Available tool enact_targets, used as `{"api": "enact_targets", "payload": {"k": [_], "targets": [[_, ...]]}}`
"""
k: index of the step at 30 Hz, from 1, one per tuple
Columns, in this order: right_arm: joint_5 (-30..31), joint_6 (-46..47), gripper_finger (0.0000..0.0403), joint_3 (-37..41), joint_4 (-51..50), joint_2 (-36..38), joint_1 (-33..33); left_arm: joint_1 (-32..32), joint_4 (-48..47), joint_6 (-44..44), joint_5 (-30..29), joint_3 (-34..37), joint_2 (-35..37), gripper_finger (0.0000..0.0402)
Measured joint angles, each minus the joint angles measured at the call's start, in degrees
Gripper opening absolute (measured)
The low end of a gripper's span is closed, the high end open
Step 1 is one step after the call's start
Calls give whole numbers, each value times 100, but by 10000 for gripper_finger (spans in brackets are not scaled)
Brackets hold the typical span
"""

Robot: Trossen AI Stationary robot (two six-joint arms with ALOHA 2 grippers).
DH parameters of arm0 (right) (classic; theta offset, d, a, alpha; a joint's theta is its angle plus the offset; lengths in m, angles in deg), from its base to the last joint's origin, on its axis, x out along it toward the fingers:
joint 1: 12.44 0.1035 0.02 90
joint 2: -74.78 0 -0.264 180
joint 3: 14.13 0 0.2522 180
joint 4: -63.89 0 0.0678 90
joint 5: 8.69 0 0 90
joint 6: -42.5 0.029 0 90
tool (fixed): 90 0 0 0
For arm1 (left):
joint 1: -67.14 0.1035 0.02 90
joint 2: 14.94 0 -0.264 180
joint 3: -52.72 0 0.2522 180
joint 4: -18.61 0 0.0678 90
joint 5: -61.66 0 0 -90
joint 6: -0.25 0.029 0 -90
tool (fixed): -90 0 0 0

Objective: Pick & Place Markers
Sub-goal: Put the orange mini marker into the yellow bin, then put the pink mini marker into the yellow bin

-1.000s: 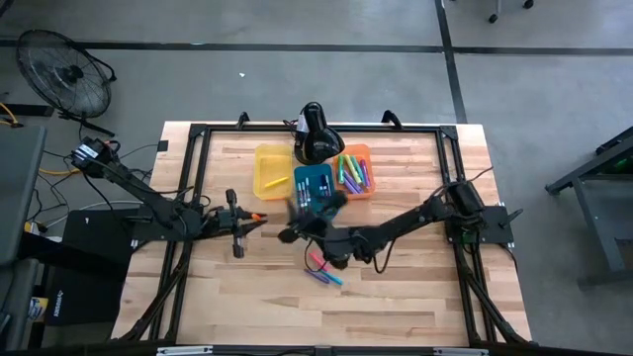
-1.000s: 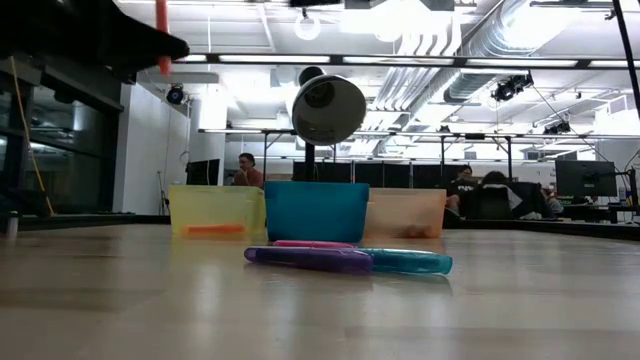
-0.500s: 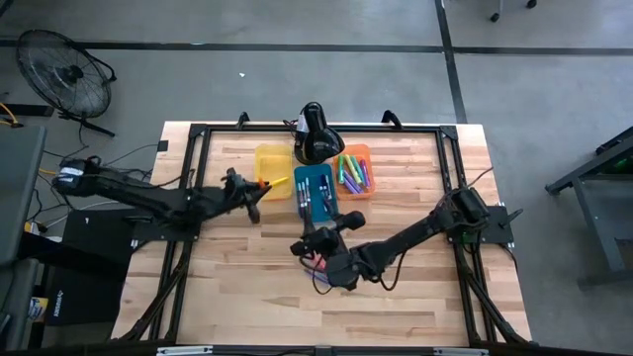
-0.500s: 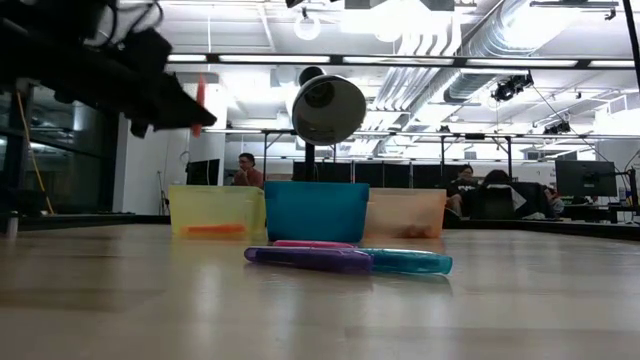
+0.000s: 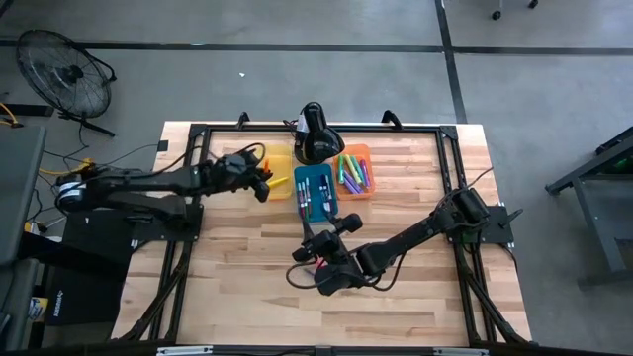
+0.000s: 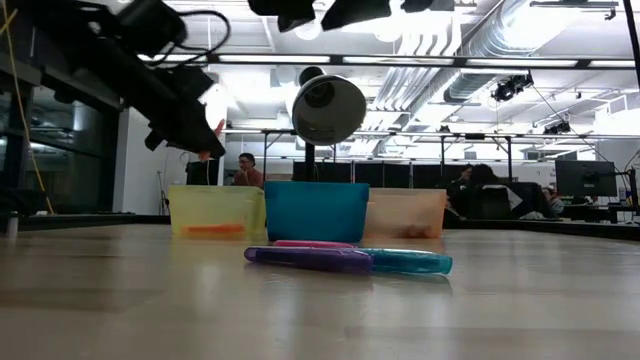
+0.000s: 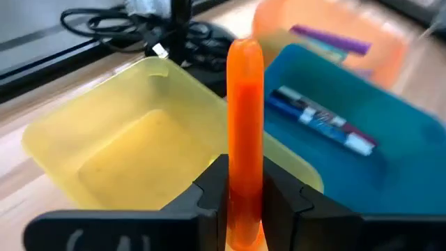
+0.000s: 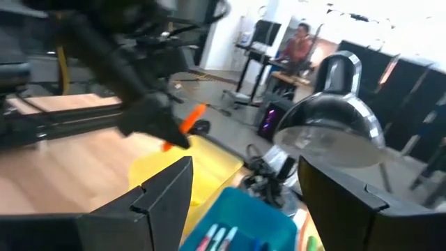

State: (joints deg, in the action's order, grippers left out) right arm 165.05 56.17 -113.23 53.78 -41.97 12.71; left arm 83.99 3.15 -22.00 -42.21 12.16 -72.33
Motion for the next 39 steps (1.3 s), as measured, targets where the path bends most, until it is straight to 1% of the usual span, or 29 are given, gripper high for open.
{"api": "enact_targets", "payload": {"k": [2, 5, 9, 12, 18, 21, 23, 27, 29, 34, 37, 39], "targets": [[-155, 328, 248, 0, -274, -1, 0, 120, -230, 95, 71, -227, -291, 61], [-347, 707, 248, 0, -612, -2, 2, 302, -496, 189, 210, -495, -707, 57], [-653, 1075, 248, 0, -963, -2, 0, 499, -570, 309, 609, -760, -1284, 51], [-898, 1351, 248, 0, -1234, -2, 0, 577, -595, 493, 866, -864, -1647, 57], [-1163, 1834, 248, 0, -1770, -4, 2, 565, -577, 530, 869, -899, -1960, 82], [-1164, 1994, 248, 0, -1892, -4, 2, 564, -601, 553, 726, -897, -1980, 95], [-1213, 1994, 248, 0, -1890, -4, 2, 564, -560, 616, 735, -897, -1980, 106], [-1580, 1970, 248, 0, -1890, -4, 2, 564, -514, 800, 959, -897, -1980, 132], [-1800, 1952, 248, 0, -1890, -4, 2, 564, -488, 905, 1183, -897, -1952, 137], [-2248, 1928, 248, 0, -1924, -4, 2, 562, -491, 1004, 1304, -894, -1540, 139], [-2629, 1957, 248, 0, -1971, -4, -20, 562, -585, 1024, 1326, -894, -1130, 139], [-3025, 2060, 248, 0, -2019, -4, -71, 526, -668, 1051, 1376, -894, -821, 139]]}}
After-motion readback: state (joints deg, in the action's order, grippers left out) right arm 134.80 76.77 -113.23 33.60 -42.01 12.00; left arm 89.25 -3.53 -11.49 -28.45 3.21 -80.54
